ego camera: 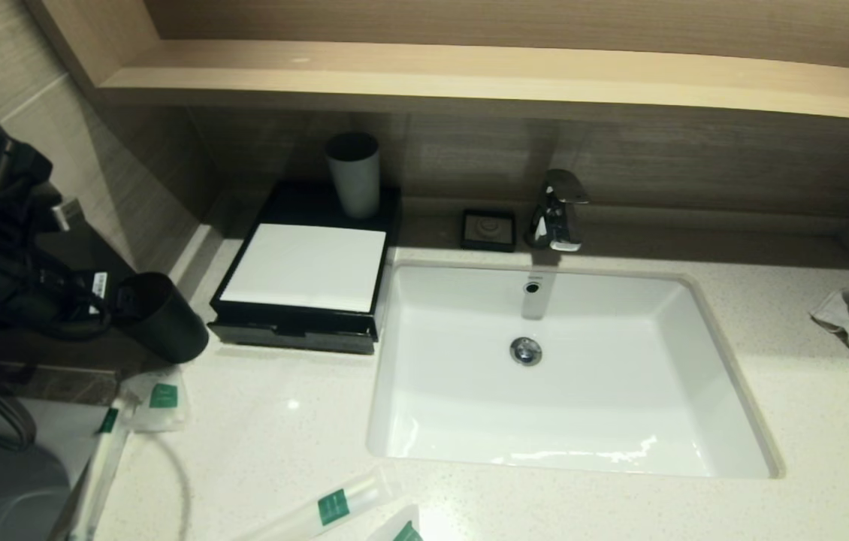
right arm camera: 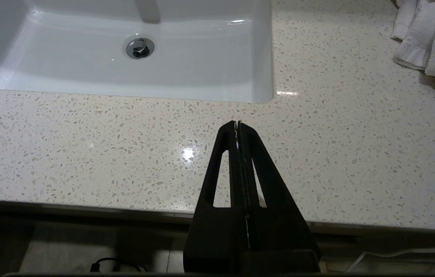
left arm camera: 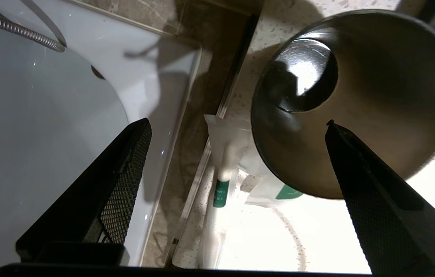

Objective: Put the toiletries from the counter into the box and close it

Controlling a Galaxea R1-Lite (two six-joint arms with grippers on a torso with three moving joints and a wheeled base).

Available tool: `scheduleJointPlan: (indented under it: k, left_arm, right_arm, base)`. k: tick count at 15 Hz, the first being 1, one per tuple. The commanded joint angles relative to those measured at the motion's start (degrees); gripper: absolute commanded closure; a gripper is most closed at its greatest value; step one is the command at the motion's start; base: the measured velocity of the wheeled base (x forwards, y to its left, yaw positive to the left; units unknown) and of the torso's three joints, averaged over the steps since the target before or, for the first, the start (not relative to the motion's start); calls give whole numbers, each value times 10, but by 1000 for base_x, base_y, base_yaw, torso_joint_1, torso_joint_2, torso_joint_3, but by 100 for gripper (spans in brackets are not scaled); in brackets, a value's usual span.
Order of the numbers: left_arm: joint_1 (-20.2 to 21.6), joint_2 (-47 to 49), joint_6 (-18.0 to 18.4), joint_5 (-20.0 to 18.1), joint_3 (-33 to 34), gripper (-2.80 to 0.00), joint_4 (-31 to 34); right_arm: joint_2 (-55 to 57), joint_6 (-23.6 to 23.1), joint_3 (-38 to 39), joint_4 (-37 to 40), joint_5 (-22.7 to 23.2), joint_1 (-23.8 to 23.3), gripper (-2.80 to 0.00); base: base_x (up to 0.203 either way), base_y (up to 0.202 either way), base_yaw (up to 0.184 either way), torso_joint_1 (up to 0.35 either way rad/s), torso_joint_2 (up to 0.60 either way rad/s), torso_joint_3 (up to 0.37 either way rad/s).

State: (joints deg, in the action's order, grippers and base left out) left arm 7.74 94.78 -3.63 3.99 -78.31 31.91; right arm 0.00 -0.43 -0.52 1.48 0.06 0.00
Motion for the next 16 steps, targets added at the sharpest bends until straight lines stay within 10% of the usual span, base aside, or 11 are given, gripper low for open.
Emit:
scheduleJointPlan:
  k: [1,10,11,16]
  left_arm:
    - [2,15,-1,1,0,-280,2]
    - [3,25,-7,1,-3,-280,-7]
    - [3,26,-7,1,-3,0,-7]
    - [2,18,-9,1,-3,0,-6]
  right_arm:
    - [0,0,0,0,0,0,0]
    - [0,0,0,0,0,0,0]
    - [0,0,0,0,0,0,0]
    - [0,0,0,0,0,0,0]
  base:
    - [0,0,0,0,0,0]
    - [0,0,0,0,0,0]
    - [0,0,0,0,0,0]
    - [0,0,0,0,0,0]
